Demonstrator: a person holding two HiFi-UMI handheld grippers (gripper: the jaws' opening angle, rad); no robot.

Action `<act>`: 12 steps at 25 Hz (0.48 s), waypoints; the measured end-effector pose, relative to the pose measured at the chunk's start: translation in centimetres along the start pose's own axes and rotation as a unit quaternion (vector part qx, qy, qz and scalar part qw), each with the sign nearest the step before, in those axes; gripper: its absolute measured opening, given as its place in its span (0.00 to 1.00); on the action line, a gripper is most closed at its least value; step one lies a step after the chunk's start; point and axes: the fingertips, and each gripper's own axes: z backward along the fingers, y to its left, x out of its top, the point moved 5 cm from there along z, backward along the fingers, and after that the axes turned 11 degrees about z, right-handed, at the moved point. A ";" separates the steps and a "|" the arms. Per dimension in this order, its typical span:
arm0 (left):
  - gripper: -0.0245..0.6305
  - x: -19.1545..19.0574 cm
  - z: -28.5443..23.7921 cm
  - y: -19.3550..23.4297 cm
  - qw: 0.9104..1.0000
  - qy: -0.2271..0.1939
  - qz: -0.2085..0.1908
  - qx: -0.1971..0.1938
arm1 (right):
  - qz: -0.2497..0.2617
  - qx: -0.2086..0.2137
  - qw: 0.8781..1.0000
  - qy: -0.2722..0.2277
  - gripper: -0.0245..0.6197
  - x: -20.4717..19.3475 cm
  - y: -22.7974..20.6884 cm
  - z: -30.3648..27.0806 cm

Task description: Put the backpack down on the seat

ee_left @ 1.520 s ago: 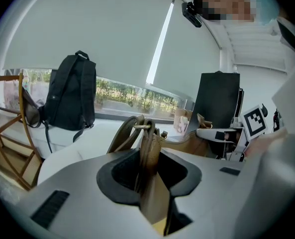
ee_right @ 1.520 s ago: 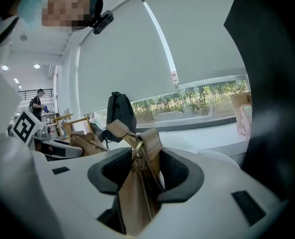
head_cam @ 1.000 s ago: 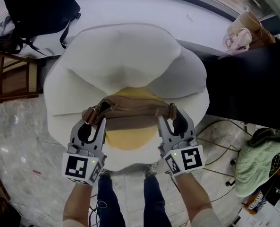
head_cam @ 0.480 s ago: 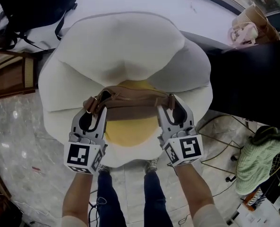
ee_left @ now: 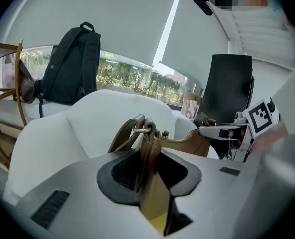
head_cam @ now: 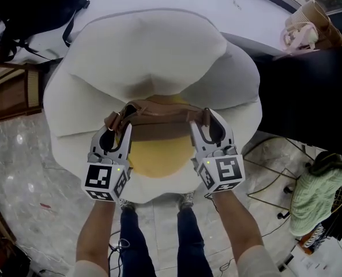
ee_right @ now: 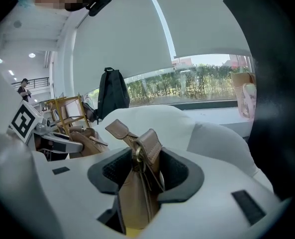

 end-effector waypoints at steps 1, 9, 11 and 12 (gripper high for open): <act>0.21 -0.1 -0.2 0.1 1.000 0.002 0.001 0.001 | 0.000 0.000 1.000 0.002 0.33 -0.2 0.0 -0.2; 0.21 -1.2 -1.6 0.9 1.000 0.015 0.008 0.007 | 0.002 -0.001 1.000 0.015 0.33 -1.6 -0.4 -1.5; 0.21 -1.3 -1.9 1.2 1.000 0.016 0.010 0.008 | 0.002 0.000 1.000 0.016 0.33 -1.8 -0.4 -1.8; 0.21 -1.4 -2.0 1.3 1.000 0.017 0.010 0.009 | 0.003 0.001 1.000 0.017 0.33 -1.9 -0.3 -1.9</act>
